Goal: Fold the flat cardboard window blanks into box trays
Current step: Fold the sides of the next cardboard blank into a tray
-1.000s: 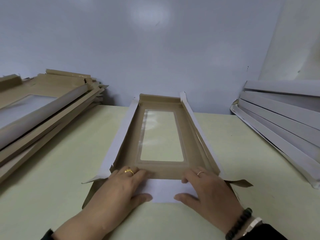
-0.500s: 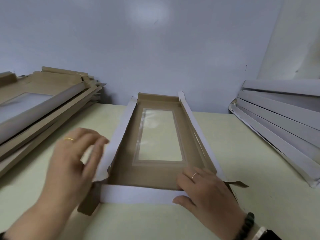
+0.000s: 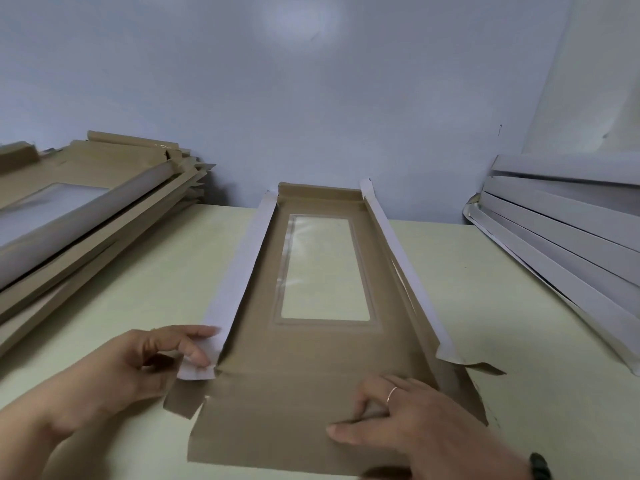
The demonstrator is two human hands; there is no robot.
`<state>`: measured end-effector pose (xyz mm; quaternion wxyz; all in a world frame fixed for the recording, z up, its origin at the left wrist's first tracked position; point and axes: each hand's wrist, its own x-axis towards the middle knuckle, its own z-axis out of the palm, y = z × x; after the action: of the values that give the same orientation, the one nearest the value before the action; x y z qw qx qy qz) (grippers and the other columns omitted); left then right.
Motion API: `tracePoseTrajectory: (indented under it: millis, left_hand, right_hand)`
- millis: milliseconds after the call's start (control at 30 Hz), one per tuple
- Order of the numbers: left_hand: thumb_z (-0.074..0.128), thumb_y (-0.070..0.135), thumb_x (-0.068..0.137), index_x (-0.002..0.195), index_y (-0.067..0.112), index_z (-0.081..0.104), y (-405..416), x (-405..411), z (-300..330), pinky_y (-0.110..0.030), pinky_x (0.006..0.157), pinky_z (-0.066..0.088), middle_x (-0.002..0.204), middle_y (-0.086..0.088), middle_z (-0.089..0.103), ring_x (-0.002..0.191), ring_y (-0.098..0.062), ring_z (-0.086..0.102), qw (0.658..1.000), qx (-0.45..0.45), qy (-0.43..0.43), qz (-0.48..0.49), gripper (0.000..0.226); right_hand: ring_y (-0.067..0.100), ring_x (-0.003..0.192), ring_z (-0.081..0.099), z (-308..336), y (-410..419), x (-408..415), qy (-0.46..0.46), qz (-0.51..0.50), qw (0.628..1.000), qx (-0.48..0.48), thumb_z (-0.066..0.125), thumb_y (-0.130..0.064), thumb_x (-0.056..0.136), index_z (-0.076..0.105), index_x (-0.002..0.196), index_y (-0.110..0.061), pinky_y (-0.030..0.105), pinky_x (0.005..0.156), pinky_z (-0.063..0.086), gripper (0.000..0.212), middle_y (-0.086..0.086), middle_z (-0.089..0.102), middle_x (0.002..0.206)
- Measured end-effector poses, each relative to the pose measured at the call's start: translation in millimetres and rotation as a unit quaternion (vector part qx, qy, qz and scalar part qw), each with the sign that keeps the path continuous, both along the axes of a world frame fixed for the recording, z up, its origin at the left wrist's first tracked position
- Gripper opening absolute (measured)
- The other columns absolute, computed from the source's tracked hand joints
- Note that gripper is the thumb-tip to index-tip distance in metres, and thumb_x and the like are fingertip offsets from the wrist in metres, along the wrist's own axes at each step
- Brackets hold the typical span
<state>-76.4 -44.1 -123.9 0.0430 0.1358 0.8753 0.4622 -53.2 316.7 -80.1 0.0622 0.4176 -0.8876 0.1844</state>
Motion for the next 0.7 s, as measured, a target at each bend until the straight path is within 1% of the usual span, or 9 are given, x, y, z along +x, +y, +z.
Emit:
tracePoseTrajectory:
  millis: [67,167,300,400,500,533,600,633,700]
  left_hand:
    - [0.076,0.038,0.065,0.099,0.018,0.072,-4.2,-0.2,0.5,-0.028,0.093,0.049,0.131,0.018,0.054,0.117,-0.01,0.056,0.999,0.022,-0.02,-0.012,0.04]
    - [0.081,0.054,0.058,0.096,0.015,0.075,-1.5,1.9,6.0,-0.03,0.097,0.046,0.126,0.009,0.06,0.118,-0.014,0.056,0.993,0.109,-0.037,0.012,0.054]
    - [0.066,0.065,0.069,0.095,0.022,0.075,14.5,9.9,17.5,-0.011,0.088,0.044,0.115,0.009,0.066,0.109,-0.006,0.06,0.998,0.063,0.021,0.013,0.051]
    - [0.062,0.044,0.08,0.081,0.015,0.077,25.6,13.8,24.2,-0.008,0.073,0.046,0.09,0.007,0.07,0.087,-0.005,0.065,0.996,0.074,0.026,0.041,0.032]
    - [0.058,0.026,0.079,0.076,0.014,0.076,38.4,16.5,28.7,-0.011,0.068,0.047,0.086,0.003,0.068,0.078,-0.009,0.065,0.994,0.057,0.036,0.091,0.022]
    - [0.058,0.024,0.08,0.075,0.016,0.075,43.4,17.4,29.8,-0.012,0.068,0.046,0.085,0.002,0.067,0.076,-0.009,0.063,0.993,0.031,0.052,0.103,0.02]
    - [0.058,0.016,0.085,0.072,0.022,0.074,54.6,19.2,31.1,-0.013,0.067,0.043,0.08,0.005,0.065,0.073,-0.008,0.059,0.991,-0.016,0.083,0.105,0.021]
    - [0.057,0.012,0.087,0.07,0.025,0.073,60.3,20.0,30.9,-0.012,0.066,0.041,0.077,0.008,0.063,0.072,-0.006,0.057,0.989,-0.035,0.099,0.103,0.026]
    - [0.056,0.008,0.088,0.067,0.027,0.07,69.3,20.9,29.9,-0.01,0.062,0.038,0.075,0.011,0.059,0.072,-0.005,0.053,0.985,-0.063,0.122,0.104,0.031]
  right_hand:
    - [-0.005,0.101,0.041,-4.0,4.9,-2.8,-0.021,0.03,0.999,0.005,0.045,-0.06,0.085,0.054,0.114,-0.045,0.002,0.093,0.017,0.033,-0.019,0.045,0.103]
    - [-0.001,0.104,0.039,0.9,3.1,-0.7,-0.046,0.044,0.998,0.03,0.041,-0.06,0.088,0.044,0.125,-0.055,0.013,0.095,0.026,0.037,-0.018,0.039,0.105]
    - [-0.003,0.107,0.037,2.6,0.0,0.5,-0.048,0.024,0.998,0.043,0.039,-0.058,0.089,0.044,0.126,-0.054,0.013,0.096,0.026,0.037,-0.02,0.037,0.111]
    - [-0.002,0.109,0.038,6.8,-1.9,1.8,-0.063,0.023,0.997,0.044,0.04,-0.056,0.09,0.046,0.126,-0.052,0.012,0.097,0.023,0.037,-0.019,0.039,0.113]
    - [0.002,0.108,0.044,8.1,-3.6,5.2,-0.036,0.043,0.998,0.018,0.045,-0.052,0.09,0.053,0.123,-0.046,0.013,0.096,0.021,0.035,-0.015,0.044,0.111]
    - [0.003,0.104,0.048,8.3,-4.4,6.4,-0.014,0.046,0.999,0.024,0.048,-0.051,0.089,0.059,0.118,-0.043,0.012,0.094,0.02,0.031,-0.015,0.048,0.107]
    - [0.0,0.083,0.057,10.6,-1.7,3.3,0.084,0.007,0.995,0.057,0.055,-0.047,0.084,0.07,0.095,-0.036,0.012,0.089,0.021,0.022,-0.016,0.057,0.09]
    - [0.001,0.073,0.057,10.8,1.6,1.4,0.121,0.002,0.993,0.009,0.056,-0.042,0.083,0.071,0.086,-0.03,0.014,0.086,0.028,0.02,-0.014,0.059,0.083]
    - [0.005,0.067,0.054,10.0,9.2,-4.0,0.155,-0.014,0.976,-0.149,0.054,-0.029,0.085,0.069,0.082,-0.018,0.016,0.069,0.042,0.018,-0.008,0.058,0.079]
